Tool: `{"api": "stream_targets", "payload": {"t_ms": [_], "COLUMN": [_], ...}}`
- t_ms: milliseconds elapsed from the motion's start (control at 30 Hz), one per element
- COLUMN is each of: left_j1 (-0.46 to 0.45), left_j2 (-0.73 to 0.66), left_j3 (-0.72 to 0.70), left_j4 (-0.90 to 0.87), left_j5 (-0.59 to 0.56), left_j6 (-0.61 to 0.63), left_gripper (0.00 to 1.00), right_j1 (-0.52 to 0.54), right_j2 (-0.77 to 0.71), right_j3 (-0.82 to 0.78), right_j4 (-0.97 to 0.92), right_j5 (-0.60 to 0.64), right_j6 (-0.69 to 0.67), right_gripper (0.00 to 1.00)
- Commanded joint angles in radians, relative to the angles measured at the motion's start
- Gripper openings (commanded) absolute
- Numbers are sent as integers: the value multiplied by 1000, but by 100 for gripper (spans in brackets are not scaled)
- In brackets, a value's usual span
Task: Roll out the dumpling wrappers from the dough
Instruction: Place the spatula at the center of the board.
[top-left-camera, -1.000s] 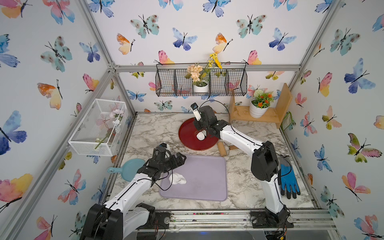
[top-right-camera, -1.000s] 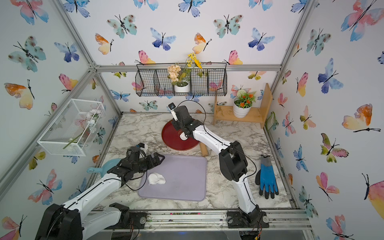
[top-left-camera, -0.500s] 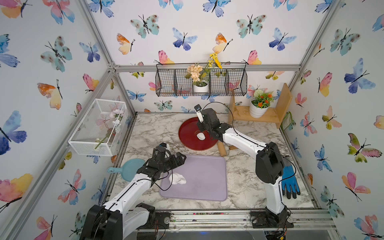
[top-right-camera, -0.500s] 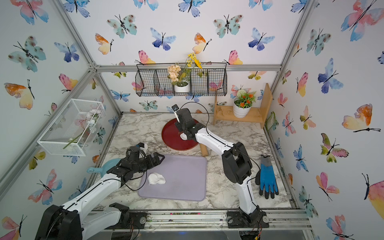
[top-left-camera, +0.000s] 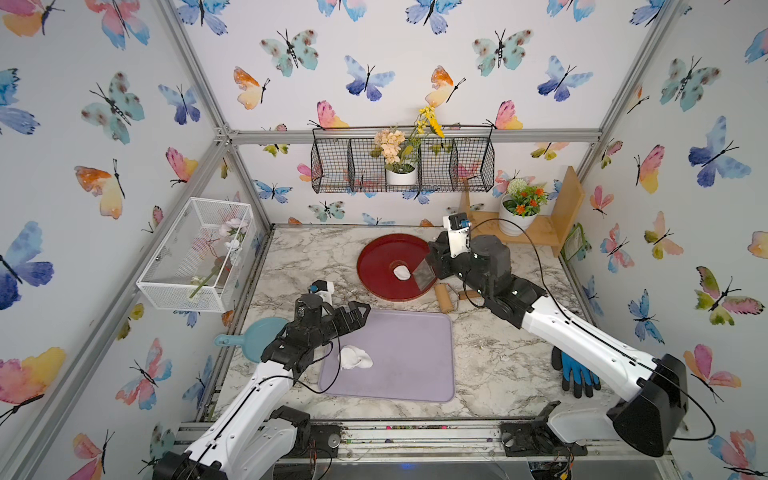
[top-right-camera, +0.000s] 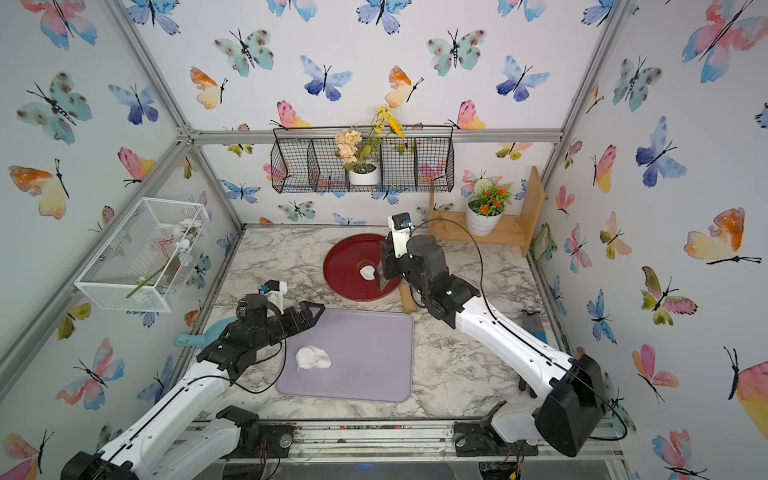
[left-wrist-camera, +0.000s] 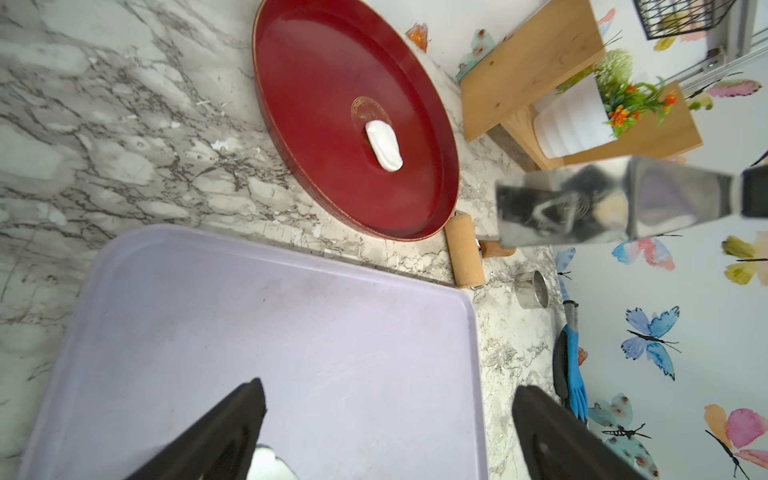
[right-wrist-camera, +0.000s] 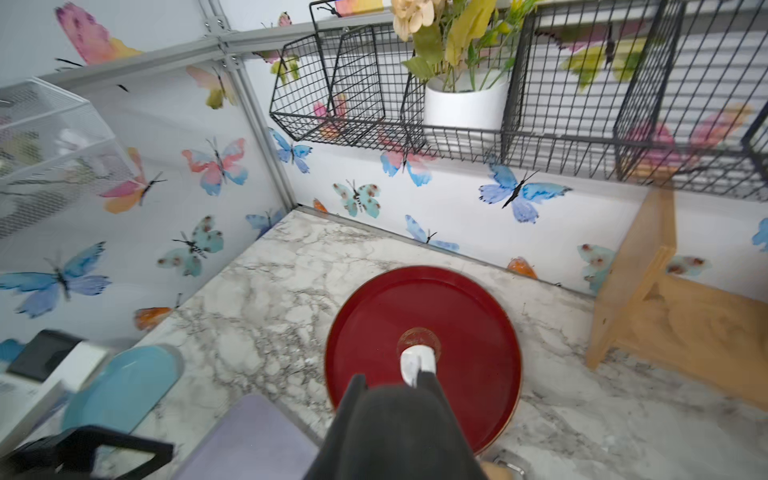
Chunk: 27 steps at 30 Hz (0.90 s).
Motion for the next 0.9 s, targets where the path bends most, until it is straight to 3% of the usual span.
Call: {"api": "stream_targets", "payload": {"t_ms": [0, 233, 533, 633, 733, 867], "left_j1": [3, 3, 2, 3, 3, 3], "left_j2": [-62, -168, -193, -199, -196, -194], "left_j3": [-18, -53, -78, -84, -87, -97], "left_j4": [-10, -24, -36, -35, -37, -37], "left_j5": [26, 6, 25, 20, 16, 11], "left_j6": [33, 41, 29, 26, 27, 26], "left_gripper": [99, 99, 99, 99, 99, 99], "right_j1": [2, 2, -19, -44, -78, -129], "right_j2": [-65, -150, -158, -148, -135, -115], "right_j3": [-134, -368, -473, -482, -507, -544], "right_j4": [96, 182, 189, 161, 159, 165], "right_j5": [-189, -322, -271, -244, -225, -211], "right_j6": [192, 358, 406, 380, 354, 317], "right_gripper": [2, 2, 3, 26, 40, 50]}}
